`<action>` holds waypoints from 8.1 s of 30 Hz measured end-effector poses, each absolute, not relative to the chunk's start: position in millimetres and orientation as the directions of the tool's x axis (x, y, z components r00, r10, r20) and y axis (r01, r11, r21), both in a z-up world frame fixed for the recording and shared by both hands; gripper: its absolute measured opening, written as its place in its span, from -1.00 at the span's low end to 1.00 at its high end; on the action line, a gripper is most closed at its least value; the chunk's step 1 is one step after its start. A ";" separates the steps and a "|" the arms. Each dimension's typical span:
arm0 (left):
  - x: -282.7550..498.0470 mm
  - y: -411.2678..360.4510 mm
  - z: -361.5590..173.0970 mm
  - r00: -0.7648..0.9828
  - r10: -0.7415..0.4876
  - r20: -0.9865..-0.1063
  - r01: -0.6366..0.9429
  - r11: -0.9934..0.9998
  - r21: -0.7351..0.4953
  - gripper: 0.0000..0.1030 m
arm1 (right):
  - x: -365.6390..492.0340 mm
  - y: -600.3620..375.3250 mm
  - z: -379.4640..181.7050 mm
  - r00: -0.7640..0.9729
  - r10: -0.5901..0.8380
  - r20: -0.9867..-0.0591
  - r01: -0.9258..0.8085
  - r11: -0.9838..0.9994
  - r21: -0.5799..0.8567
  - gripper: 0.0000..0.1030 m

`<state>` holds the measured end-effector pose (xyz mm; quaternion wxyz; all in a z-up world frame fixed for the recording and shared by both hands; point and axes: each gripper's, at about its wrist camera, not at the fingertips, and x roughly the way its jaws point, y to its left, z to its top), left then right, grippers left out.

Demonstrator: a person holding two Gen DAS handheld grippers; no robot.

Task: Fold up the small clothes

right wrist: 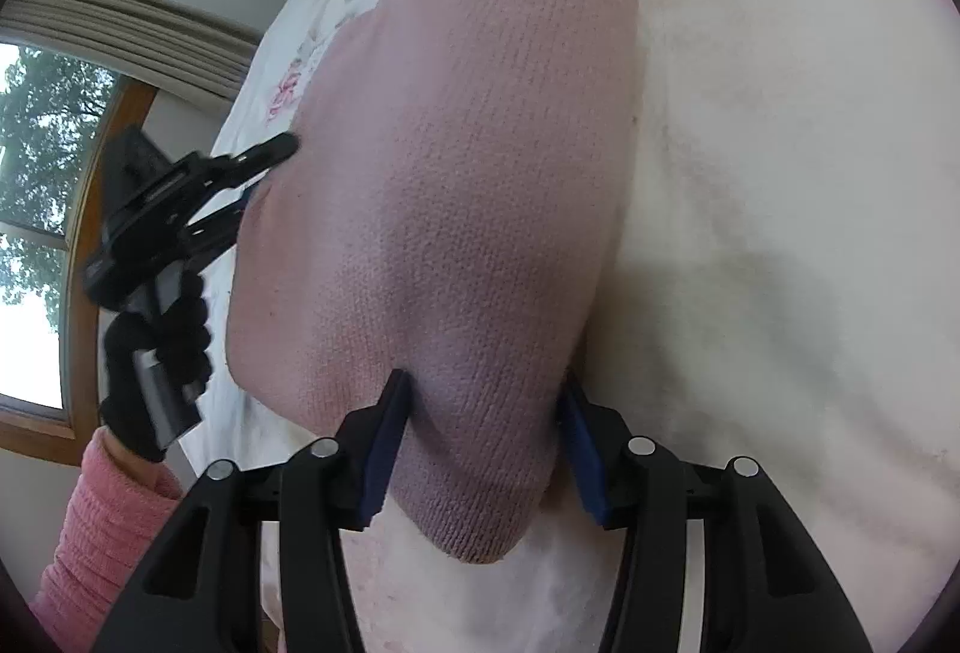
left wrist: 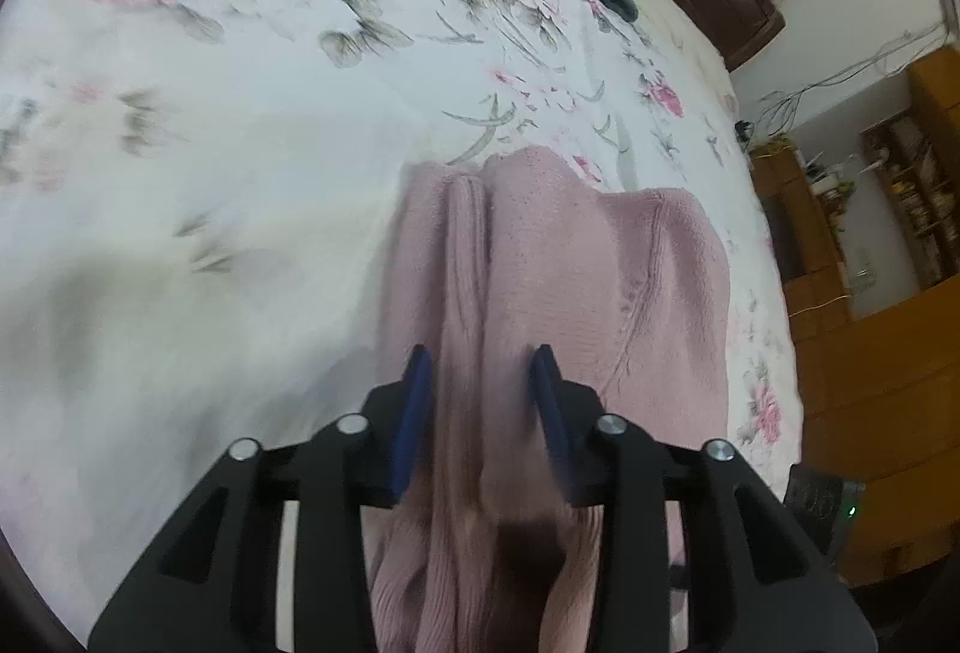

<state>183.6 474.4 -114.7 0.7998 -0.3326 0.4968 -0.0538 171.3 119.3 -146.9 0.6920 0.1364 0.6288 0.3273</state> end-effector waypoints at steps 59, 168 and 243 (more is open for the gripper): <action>209.2 454.8 -108.3 0.407 -0.355 -0.842 -0.215 0.858 -0.466 -0.55 | 167.6 102.1 -130.7 0.065 0.559 -0.826 -0.305 0.800 0.517 0.03; 8.8 174.5 -117.6 0.324 -0.436 -0.840 0.082 0.897 -0.434 0.45 | 13.7 -164.0 -117.7 0.015 0.713 -0.701 -0.160 0.693 0.703 -0.52; -130.9 142.9 40.9 0.443 -0.033 -0.896 -0.072 0.995 -0.072 0.71 | -95.0 -119.1 34.3 0.386 0.073 -0.920 -0.133 0.991 0.023 0.92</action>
